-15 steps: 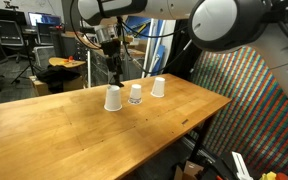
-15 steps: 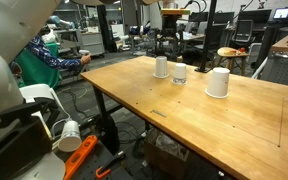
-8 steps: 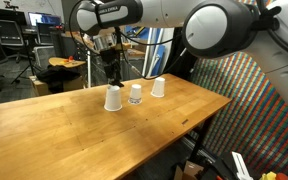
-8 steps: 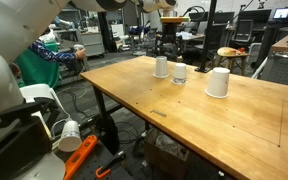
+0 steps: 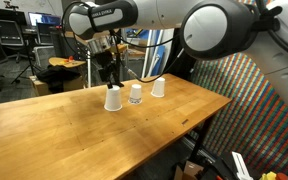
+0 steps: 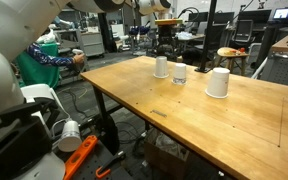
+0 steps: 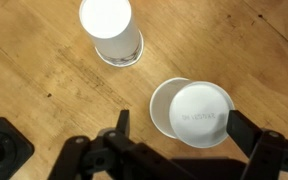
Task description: Stack the cups
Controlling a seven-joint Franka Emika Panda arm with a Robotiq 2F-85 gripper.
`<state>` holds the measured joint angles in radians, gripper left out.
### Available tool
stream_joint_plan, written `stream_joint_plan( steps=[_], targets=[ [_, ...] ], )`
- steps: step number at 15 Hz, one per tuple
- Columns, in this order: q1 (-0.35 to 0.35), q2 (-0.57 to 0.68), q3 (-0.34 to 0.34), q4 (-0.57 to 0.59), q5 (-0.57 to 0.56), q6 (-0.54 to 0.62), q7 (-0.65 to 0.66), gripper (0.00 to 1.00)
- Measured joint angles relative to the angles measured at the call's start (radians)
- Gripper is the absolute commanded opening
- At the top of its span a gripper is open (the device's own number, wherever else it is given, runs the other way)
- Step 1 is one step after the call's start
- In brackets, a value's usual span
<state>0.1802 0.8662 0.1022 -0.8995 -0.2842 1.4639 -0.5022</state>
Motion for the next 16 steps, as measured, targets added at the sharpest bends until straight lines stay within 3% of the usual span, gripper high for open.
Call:
stream_joint_plan(
  steps=[8,16],
  targets=[
    [-0.023,0.016,-0.007,-0.014,0.000,0.000,0.028,1.00],
    [0.032,-0.032,-0.006,-0.046,-0.003,0.002,0.064,1.00]
  ],
)
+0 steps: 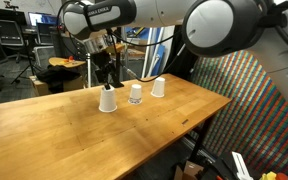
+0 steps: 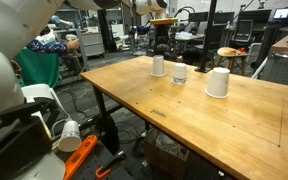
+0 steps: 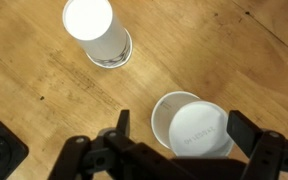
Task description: Stack the cups
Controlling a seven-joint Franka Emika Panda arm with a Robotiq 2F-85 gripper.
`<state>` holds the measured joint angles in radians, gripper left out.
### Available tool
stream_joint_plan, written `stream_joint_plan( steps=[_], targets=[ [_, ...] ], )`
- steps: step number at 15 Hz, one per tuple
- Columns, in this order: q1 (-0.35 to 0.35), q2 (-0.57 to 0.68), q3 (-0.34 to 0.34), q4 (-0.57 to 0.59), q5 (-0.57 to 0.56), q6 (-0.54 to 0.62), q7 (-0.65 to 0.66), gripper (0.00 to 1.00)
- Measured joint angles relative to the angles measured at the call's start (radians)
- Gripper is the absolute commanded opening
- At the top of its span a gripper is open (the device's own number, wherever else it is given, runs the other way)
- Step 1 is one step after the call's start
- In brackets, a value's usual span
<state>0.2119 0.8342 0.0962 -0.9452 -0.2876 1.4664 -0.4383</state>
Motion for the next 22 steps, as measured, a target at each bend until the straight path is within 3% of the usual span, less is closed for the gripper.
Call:
stream_joint_plan(
  steps=[9,15,22],
  targets=[
    [0.033,-0.127,-0.001,-0.110,-0.003,0.012,0.019,1.00],
    [0.009,-0.119,-0.005,-0.187,-0.003,0.044,0.019,1.00],
    [0.014,-0.079,-0.005,-0.197,-0.003,0.052,0.032,1.00]
  ],
)
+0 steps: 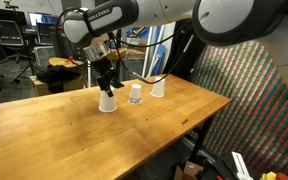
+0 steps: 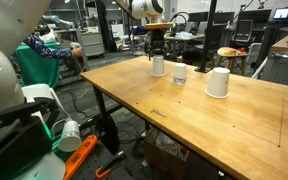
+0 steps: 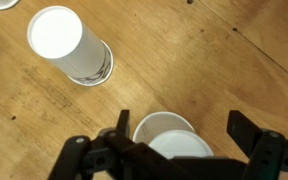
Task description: Stack the cups
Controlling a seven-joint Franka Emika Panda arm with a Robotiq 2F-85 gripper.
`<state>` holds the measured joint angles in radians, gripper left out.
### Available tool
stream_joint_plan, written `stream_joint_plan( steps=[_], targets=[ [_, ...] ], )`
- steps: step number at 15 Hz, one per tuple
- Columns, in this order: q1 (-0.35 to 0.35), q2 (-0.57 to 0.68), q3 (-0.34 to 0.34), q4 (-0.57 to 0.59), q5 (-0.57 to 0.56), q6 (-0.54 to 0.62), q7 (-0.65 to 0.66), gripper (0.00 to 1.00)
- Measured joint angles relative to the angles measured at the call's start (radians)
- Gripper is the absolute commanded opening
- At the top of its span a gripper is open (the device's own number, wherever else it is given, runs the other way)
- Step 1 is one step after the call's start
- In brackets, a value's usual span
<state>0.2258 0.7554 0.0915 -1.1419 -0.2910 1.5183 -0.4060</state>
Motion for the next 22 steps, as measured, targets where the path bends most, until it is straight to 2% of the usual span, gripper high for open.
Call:
stream_joint_plan(
  steps=[8,12,17,22],
  targets=[
    [0.031,0.026,0.027,0.020,0.000,0.001,0.004,1.00],
    [0.024,-0.009,0.050,0.064,0.013,0.023,-0.031,1.00],
    [-0.058,-0.108,0.065,0.068,0.127,0.062,-0.119,1.00],
    [-0.133,-0.124,0.066,0.033,0.220,0.081,-0.173,1.00]
  ],
)
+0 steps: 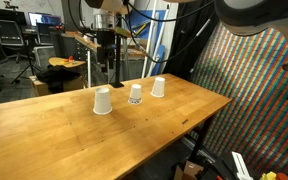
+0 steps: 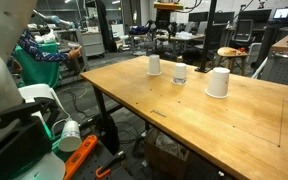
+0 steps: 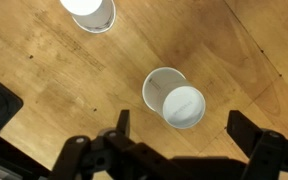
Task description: Stack the cups
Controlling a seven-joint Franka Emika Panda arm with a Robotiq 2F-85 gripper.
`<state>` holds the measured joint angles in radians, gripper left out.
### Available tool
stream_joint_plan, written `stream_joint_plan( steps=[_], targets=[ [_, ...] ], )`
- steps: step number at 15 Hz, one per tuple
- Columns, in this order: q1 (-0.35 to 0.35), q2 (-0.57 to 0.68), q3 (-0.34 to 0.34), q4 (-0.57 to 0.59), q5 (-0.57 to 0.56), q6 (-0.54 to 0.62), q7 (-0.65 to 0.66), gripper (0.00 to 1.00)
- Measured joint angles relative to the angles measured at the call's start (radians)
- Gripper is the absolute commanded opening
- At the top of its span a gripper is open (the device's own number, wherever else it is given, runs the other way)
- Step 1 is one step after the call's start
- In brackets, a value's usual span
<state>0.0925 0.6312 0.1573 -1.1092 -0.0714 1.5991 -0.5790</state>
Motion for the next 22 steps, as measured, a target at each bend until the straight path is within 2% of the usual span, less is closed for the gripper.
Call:
stream_joint_plan(
  steps=[19,22],
  targets=[
    [0.004,0.025,0.026,-0.208,0.020,0.104,0.015,1.00],
    [0.013,0.022,0.027,-0.236,0.011,0.153,0.024,1.00]
  ],
)
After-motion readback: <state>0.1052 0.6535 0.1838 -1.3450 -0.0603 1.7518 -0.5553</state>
